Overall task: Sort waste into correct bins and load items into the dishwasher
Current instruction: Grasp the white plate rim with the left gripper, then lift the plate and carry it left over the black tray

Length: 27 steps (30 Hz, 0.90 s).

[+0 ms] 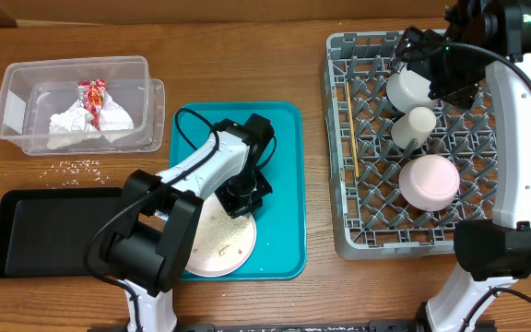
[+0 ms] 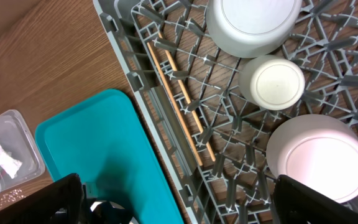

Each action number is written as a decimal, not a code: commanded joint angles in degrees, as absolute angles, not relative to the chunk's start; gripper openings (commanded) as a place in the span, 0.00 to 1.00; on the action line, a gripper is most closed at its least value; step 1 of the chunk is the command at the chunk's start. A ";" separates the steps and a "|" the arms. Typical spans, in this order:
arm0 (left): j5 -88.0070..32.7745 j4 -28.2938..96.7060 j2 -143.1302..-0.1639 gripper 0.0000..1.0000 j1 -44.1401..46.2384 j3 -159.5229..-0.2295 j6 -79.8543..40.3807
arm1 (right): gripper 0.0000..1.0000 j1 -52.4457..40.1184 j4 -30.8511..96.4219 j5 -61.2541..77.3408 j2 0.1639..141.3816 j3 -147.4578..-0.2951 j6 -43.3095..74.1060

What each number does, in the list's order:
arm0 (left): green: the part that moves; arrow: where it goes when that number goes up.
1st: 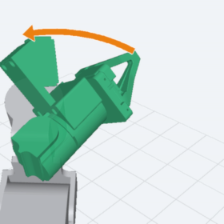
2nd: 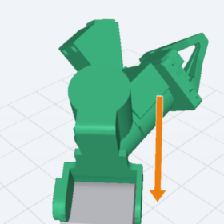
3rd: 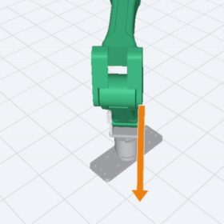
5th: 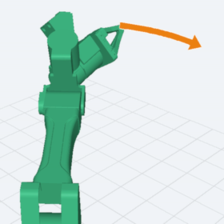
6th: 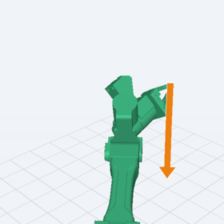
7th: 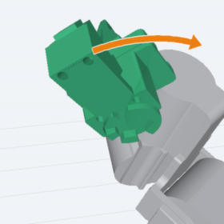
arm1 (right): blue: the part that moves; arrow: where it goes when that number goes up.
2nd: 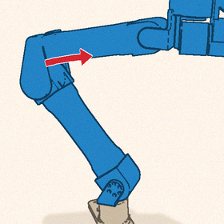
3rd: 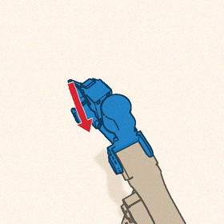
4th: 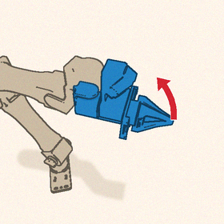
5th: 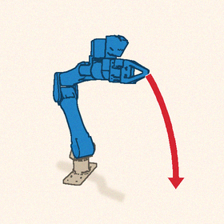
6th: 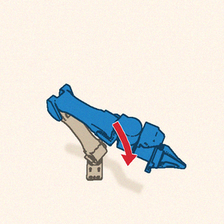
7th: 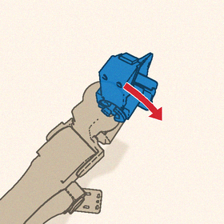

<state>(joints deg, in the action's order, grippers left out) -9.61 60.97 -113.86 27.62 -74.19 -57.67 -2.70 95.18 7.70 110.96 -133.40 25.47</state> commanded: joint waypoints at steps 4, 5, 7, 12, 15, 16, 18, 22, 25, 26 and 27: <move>-4.21 64.40 -114.74 0.04 27.46 -76.66 -55.99 | 1.00 -2.50 94.83 7.99 110.48 -134.17 25.76; -3.20 65.23 -114.74 0.04 27.44 -77.36 -55.96 | 1.00 -2.50 94.83 7.99 110.48 -134.17 25.76; -1.78 67.16 -114.74 0.04 27.44 -79.02 -55.94 | 1.00 -2.50 94.83 7.99 110.48 -134.17 25.76; -1.02 67.81 -114.74 0.04 27.46 -80.34 -55.68 | 1.00 -2.50 94.83 8.01 110.48 -134.17 25.76; -0.89 68.16 -114.74 0.04 27.49 -80.82 -55.27 | 1.00 -2.50 94.83 7.99 110.48 -134.17 25.76; -0.80 68.51 -114.74 0.04 27.53 -81.08 -55.24 | 1.00 -2.50 94.83 7.99 110.48 -134.17 25.76; -0.05 69.32 -114.74 0.04 27.68 -81.65 -55.24 | 1.00 -2.50 94.83 7.99 110.48 -134.17 25.74; 3.03 72.51 -114.74 0.04 27.83 -83.99 -55.24 | 1.00 -2.50 94.83 7.99 110.48 -134.17 25.76; 4.56 75.24 -114.74 0.04 27.81 -86.54 -54.63 | 1.00 -2.50 94.83 8.01 110.48 -134.17 25.76; 4.80 75.77 -114.74 0.04 27.81 -87.26 -53.93 | 1.00 -2.50 94.83 7.99 110.48 -134.17 25.76; 5.13 76.58 -114.74 0.04 27.81 -88.18 -53.74 | 1.00 -2.50 94.83 7.99 110.48 -134.17 25.76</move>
